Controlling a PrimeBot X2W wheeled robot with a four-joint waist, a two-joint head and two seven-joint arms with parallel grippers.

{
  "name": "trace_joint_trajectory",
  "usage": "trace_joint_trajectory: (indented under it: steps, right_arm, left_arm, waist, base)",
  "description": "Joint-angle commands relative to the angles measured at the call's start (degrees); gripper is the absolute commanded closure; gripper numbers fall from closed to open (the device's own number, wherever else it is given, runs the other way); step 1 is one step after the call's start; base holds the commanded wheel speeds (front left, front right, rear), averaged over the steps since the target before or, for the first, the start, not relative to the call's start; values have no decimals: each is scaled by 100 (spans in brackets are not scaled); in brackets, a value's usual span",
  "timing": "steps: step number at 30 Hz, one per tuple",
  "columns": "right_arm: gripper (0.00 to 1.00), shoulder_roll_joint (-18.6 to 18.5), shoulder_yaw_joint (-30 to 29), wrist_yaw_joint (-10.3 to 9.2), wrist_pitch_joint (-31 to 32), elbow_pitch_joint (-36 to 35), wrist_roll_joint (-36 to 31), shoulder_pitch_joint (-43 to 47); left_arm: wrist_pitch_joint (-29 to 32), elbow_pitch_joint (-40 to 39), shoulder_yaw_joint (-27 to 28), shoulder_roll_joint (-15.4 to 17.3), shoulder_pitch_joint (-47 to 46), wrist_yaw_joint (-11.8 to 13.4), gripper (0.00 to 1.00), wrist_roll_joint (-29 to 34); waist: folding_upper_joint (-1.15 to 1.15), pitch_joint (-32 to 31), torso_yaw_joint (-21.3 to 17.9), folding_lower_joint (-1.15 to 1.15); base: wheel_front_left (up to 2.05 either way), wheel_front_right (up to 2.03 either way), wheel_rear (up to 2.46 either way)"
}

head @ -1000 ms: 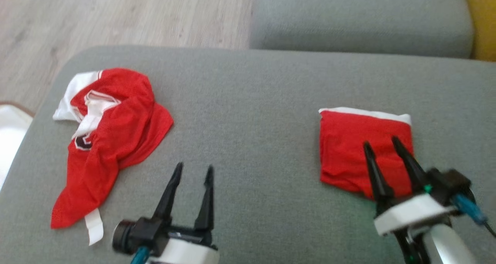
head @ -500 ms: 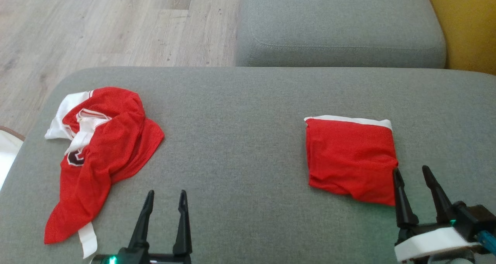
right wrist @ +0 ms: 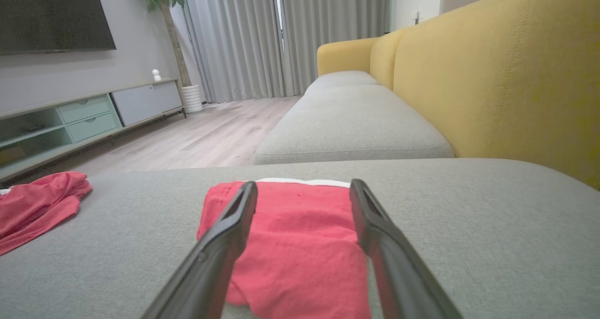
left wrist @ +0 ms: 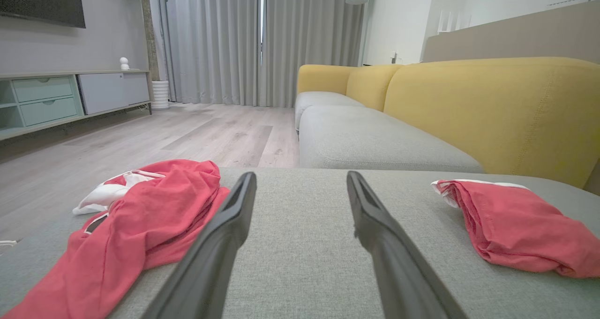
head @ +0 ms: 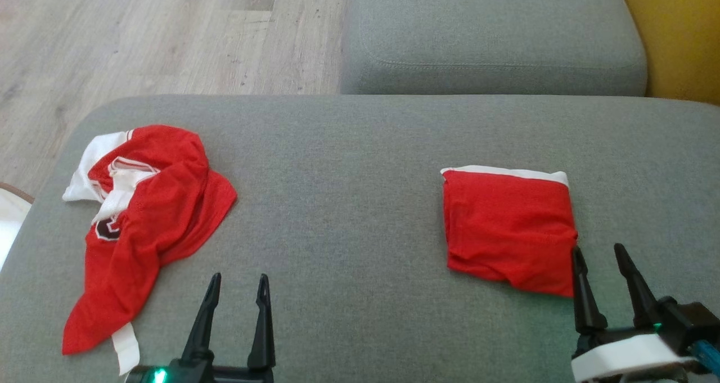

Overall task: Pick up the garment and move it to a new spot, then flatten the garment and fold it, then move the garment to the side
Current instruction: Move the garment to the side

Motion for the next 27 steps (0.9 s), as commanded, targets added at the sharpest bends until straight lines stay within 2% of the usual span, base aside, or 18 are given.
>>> trace_joint_trajectory:
  steps: [1, 21, 27]
  right_arm:
    - [0, -68, 83, -4, -78, -181, -63, -74]
    - [0, -57, 1, -4, -79, -165, -102, -174]
    - [0, -285, 47, -4, -79, 61, 12, -595]
  left_arm:
    - [-29, -149, 166, -22, -252, -17, 0, 53]
    - [-29, -44, 131, -23, -331, -33, 0, 132]
    - [-29, -109, 67, -23, -488, -67, 0, 114]
  waist:
    - [0, 1, -3, 0]
    - [0, 172, -70, 0]
    - [0, 512, -67, 0]
  base:
    - [0, 0, 0]
    - [0, 0, 0]
    - [0, 0, 0]
